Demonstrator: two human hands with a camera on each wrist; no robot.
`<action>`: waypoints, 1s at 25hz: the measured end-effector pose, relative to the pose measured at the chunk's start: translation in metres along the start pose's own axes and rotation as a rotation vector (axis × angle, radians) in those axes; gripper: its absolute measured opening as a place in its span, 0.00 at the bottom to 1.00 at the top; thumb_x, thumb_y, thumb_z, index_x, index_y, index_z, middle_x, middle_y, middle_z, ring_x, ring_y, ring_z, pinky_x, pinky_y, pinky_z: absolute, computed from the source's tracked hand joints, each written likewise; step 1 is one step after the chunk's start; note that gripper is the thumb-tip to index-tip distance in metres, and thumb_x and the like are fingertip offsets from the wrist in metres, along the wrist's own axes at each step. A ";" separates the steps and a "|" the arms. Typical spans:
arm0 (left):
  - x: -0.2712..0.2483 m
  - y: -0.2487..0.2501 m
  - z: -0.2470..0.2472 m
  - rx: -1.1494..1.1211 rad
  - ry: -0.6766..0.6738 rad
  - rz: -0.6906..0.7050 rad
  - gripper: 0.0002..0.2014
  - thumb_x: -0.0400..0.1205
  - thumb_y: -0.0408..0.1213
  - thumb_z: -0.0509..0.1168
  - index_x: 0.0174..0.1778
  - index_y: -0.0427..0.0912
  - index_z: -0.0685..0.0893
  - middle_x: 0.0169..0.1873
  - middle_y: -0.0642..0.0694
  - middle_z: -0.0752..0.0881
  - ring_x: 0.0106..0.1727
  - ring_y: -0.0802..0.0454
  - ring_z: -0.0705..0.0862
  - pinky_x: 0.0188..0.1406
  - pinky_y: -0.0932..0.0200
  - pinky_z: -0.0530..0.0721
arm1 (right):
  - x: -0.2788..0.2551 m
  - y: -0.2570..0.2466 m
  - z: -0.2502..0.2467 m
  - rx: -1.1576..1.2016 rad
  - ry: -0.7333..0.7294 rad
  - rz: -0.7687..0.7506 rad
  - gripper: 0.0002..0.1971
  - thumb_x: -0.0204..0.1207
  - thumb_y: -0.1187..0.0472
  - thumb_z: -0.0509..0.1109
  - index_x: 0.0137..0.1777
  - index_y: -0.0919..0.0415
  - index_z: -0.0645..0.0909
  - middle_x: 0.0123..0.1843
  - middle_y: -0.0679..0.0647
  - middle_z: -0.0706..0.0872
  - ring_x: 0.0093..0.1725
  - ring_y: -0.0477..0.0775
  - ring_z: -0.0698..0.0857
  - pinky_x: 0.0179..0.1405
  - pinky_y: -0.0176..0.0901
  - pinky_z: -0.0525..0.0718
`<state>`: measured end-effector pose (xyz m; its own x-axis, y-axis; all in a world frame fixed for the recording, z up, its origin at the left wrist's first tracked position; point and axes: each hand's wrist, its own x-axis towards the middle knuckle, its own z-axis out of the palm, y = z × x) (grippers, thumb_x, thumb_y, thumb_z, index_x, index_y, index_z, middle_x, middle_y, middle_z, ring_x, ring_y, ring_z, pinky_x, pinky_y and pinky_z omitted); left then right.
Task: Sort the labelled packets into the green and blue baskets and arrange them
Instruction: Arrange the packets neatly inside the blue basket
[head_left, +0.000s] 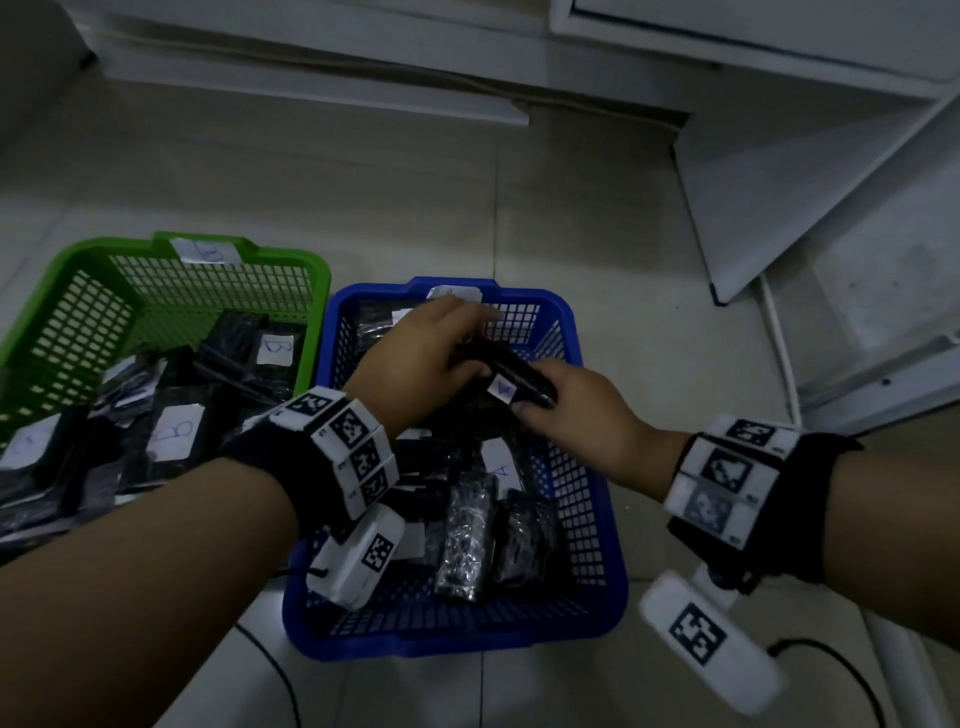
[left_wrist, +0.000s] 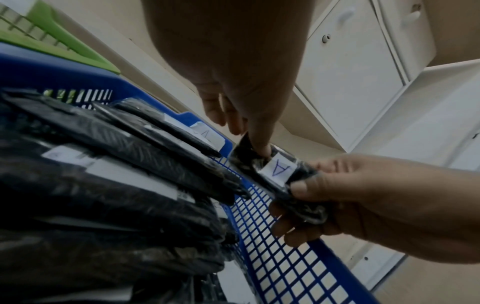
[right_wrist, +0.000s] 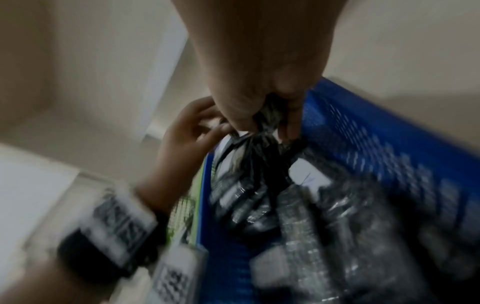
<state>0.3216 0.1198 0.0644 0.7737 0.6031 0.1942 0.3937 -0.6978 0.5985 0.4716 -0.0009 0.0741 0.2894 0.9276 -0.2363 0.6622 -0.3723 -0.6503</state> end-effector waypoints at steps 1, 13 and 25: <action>-0.001 0.000 -0.001 -0.030 0.016 -0.052 0.21 0.76 0.40 0.71 0.65 0.51 0.76 0.62 0.51 0.78 0.51 0.56 0.82 0.55 0.60 0.81 | 0.003 0.002 0.001 0.178 -0.021 0.088 0.12 0.77 0.58 0.71 0.55 0.63 0.81 0.47 0.56 0.87 0.49 0.58 0.86 0.43 0.32 0.80; 0.007 -0.008 0.017 0.035 -0.076 0.015 0.10 0.78 0.35 0.66 0.54 0.46 0.87 0.54 0.49 0.79 0.55 0.53 0.77 0.58 0.65 0.75 | 0.029 0.000 -0.001 0.068 0.316 0.078 0.13 0.80 0.66 0.63 0.59 0.50 0.80 0.55 0.56 0.76 0.41 0.53 0.80 0.48 0.41 0.81; -0.019 -0.034 -0.018 0.270 -0.349 0.064 0.24 0.74 0.63 0.64 0.64 0.58 0.82 0.61 0.59 0.80 0.62 0.56 0.77 0.55 0.49 0.83 | 0.046 0.020 0.039 -0.584 -0.052 -0.040 0.18 0.63 0.71 0.79 0.52 0.76 0.82 0.47 0.68 0.83 0.45 0.63 0.80 0.44 0.48 0.83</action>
<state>0.2849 0.1392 0.0547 0.9038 0.4209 -0.0771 0.4189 -0.8335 0.3602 0.4715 0.0358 0.0223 0.2320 0.9361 -0.2645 0.9471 -0.2793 -0.1578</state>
